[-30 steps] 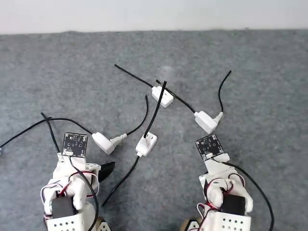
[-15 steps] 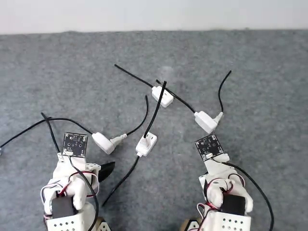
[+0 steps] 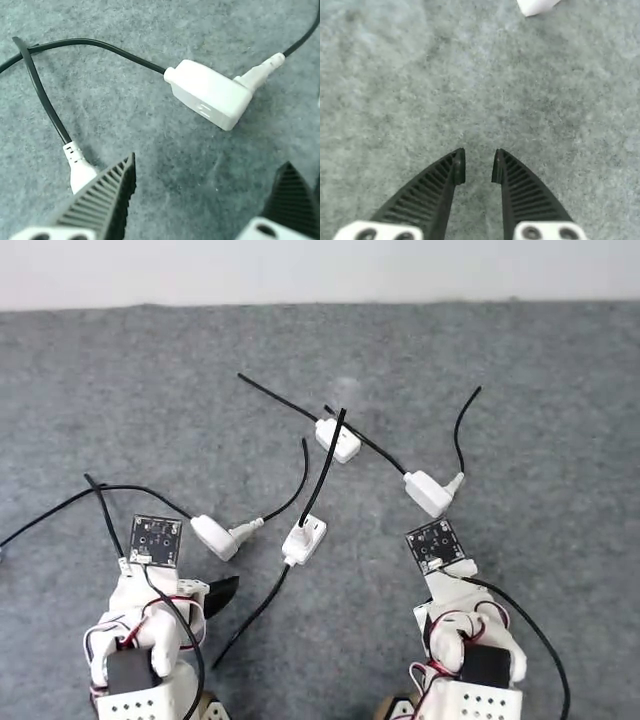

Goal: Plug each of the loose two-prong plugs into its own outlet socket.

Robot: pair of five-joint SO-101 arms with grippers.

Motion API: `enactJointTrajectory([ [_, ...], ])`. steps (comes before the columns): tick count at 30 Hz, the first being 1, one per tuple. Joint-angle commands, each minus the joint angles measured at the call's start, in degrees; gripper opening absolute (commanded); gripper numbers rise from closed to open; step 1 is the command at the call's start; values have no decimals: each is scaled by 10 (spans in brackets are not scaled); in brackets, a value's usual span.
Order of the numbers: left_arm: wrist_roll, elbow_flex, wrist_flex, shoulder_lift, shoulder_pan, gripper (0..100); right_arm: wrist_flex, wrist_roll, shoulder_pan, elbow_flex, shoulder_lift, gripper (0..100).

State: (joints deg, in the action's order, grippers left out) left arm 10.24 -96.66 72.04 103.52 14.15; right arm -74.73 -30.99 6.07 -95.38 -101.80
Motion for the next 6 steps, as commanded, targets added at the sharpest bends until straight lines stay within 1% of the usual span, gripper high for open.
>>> enactJointTrajectory([
  [1, -8, 3, 4, 6, 2, 414, -4, -10, -6, -12, -5, 95],
  [6, -8, 3, 4, 6, 2, 414, -4, -10, -6, -12, -5, 95],
])
